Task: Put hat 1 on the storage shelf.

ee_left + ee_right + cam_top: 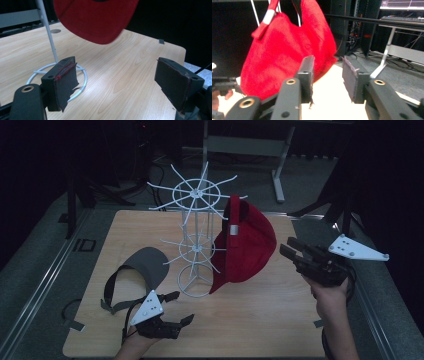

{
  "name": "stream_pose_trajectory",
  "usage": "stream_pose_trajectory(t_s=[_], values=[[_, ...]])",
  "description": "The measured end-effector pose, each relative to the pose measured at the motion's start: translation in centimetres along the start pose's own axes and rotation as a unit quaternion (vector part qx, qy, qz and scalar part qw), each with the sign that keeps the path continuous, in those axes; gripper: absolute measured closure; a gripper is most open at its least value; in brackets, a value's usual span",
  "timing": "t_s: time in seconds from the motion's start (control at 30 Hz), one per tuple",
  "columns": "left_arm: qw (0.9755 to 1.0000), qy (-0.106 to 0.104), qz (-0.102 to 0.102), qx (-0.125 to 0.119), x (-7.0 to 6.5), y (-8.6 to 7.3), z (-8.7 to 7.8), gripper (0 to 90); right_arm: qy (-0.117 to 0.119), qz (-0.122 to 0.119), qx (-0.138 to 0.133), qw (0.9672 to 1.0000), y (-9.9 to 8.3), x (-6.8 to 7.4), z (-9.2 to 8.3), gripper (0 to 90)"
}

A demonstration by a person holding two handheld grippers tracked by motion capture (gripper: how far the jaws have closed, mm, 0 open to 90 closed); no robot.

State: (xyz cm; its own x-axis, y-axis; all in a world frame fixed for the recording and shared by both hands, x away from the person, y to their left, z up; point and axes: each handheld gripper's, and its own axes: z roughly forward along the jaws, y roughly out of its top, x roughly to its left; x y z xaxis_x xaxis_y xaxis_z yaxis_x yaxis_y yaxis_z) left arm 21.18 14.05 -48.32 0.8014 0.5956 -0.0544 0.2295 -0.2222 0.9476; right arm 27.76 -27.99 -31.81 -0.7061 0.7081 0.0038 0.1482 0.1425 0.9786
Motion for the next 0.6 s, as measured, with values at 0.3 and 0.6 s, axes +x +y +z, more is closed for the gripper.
stream_pose_trajectory(t_s=[0.3, 0.6], values=[[1.0, 0.003, -0.008, 0.005, 0.4, -0.6, -0.5, 18.6, -0.012, 0.022, 0.017, 0.9995, -2.7, -1.8, -1.6, 41.7], [0.9999, 0.004, -0.012, 0.003, 0.6, -1.2, -0.9, 18.6, -0.035, 0.053, 0.069, 0.9956, -7.0, -3.3, -1.1, 26.8]])
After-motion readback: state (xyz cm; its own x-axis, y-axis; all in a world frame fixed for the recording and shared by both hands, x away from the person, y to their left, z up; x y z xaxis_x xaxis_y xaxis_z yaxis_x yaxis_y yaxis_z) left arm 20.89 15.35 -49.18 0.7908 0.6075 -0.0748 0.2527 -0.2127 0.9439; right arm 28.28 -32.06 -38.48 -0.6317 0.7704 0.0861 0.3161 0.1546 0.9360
